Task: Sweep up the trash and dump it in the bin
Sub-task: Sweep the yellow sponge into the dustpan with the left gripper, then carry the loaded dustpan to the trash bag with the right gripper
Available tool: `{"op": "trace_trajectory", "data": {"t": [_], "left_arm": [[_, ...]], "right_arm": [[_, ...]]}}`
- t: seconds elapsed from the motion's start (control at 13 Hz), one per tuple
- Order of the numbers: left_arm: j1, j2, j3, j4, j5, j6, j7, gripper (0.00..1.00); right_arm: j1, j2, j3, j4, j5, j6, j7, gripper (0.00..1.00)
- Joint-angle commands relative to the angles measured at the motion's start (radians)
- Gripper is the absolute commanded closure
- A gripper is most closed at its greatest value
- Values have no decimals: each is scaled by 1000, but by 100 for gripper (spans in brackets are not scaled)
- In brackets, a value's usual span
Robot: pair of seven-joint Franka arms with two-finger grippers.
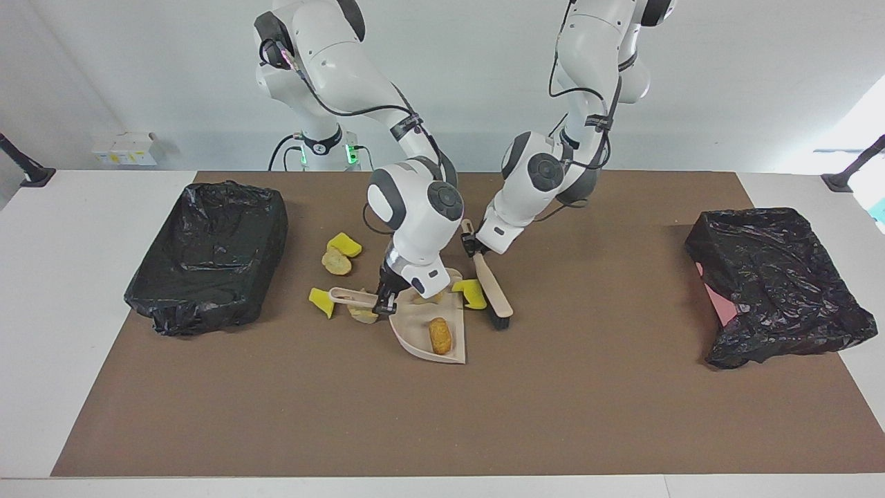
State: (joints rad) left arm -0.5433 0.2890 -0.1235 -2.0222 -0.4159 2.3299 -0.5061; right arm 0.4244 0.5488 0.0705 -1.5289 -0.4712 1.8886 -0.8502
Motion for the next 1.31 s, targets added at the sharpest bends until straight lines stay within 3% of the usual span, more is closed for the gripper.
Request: {"op": "trace_trajectory", "data": {"t": [0.0, 0.15, 0.31, 0.54, 0.69, 0.85, 1.0, 1.23], "left_arm": [[8, 53, -24, 69, -84, 28, 80, 100], [29, 47, -13, 74, -109, 14, 100, 100], [116, 21, -13, 80, -106, -82, 124, 100], [196, -63, -7, 65, -104, -249, 124, 100], [195, -114, -4, 27, -54, -328, 94, 100], [146, -166, -7, -50, 37, -343, 23, 100], [45, -246, -5, -166, 81, -316, -58, 100], [-75, -362, -8, -349, 106, -218, -164, 100]], "right_arm": [[-19, 0, 8, -17, 14, 35, -23, 100], [-19, 0, 8, -17, 14, 37, -24, 100], [-22, 0, 8, -17, 16, 40, -23, 100], [-26, -1, 8, -16, 19, 41, -9, 100], [-44, -6, 8, -11, 51, 43, 2, 100], [-85, -26, 8, -10, 144, 92, 0, 100], [-117, -76, 8, -17, 155, 80, -23, 100], [-205, -206, 8, -103, 158, 76, -72, 100]]}}
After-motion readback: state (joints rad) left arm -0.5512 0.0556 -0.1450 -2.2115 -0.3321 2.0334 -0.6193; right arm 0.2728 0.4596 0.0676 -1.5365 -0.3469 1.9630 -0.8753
